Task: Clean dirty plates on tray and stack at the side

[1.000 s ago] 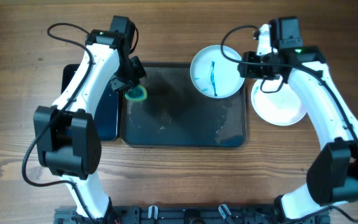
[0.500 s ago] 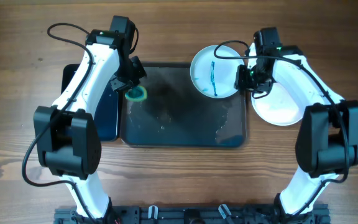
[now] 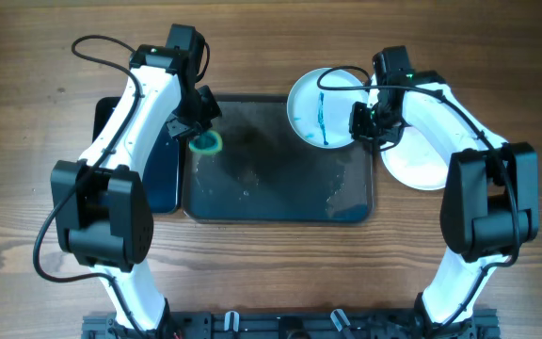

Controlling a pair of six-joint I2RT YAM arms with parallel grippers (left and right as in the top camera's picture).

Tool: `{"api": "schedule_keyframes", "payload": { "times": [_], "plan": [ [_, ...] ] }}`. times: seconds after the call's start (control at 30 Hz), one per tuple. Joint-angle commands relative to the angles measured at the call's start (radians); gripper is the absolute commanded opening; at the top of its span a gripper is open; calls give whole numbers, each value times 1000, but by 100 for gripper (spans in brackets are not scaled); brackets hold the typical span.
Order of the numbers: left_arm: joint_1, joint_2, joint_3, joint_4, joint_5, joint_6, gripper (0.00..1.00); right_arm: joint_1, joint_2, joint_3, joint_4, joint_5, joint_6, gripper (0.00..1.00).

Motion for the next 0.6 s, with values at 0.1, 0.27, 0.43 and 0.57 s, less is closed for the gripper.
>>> {"api": "schedule_keyframes", "payload": {
  "times": [0.1, 0.27, 0.43, 0.57],
  "plan": [
    [0, -29, 16, -1, 11, 12, 4, 50, 20, -10, 5, 22, -15, 17],
    [0, -29, 16, -1, 11, 13, 4, 74, 22, -10, 10, 42, -16, 12],
    [0, -29, 16, 0, 11, 12, 4, 114, 22, -10, -8, 37, -15, 4],
    [0, -29, 16, -1, 11, 12, 4, 157, 22, -10, -14, 39, -15, 4]
  ]
}}
